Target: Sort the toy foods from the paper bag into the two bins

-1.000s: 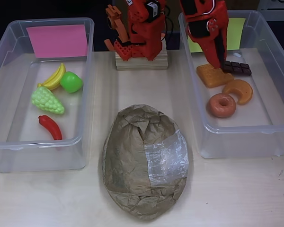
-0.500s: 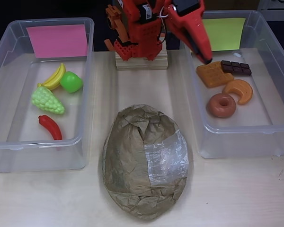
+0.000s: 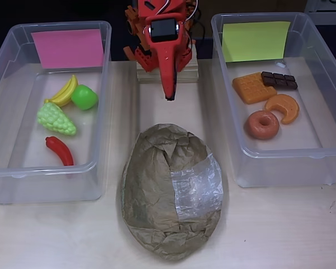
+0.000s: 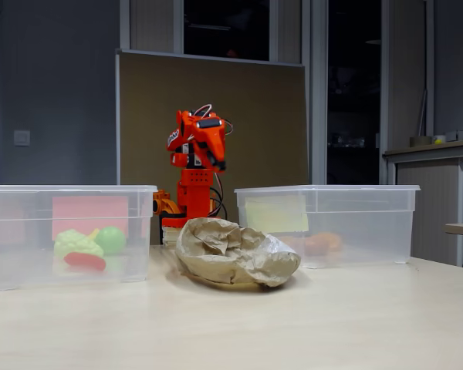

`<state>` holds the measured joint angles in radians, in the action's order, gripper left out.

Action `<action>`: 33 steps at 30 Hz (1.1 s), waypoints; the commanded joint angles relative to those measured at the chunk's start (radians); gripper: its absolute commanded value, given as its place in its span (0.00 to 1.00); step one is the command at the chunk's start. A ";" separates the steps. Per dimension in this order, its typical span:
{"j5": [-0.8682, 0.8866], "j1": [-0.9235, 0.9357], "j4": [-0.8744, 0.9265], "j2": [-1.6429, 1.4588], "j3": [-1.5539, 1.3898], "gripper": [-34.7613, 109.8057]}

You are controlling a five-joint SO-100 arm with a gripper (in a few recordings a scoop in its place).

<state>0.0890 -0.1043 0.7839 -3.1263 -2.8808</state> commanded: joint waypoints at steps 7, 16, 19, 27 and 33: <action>-0.067 0.069 -0.011 -0.199 -0.252 0.24; -0.097 0.081 0.178 -0.196 -0.261 0.24; -0.101 0.052 0.218 -0.196 -0.261 0.24; -0.032 -0.012 0.337 -0.196 -0.261 0.24; 0.146 -0.018 0.420 -0.196 -0.261 0.24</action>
<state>0.1457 -0.0951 1.1566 -3.3195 -3.1355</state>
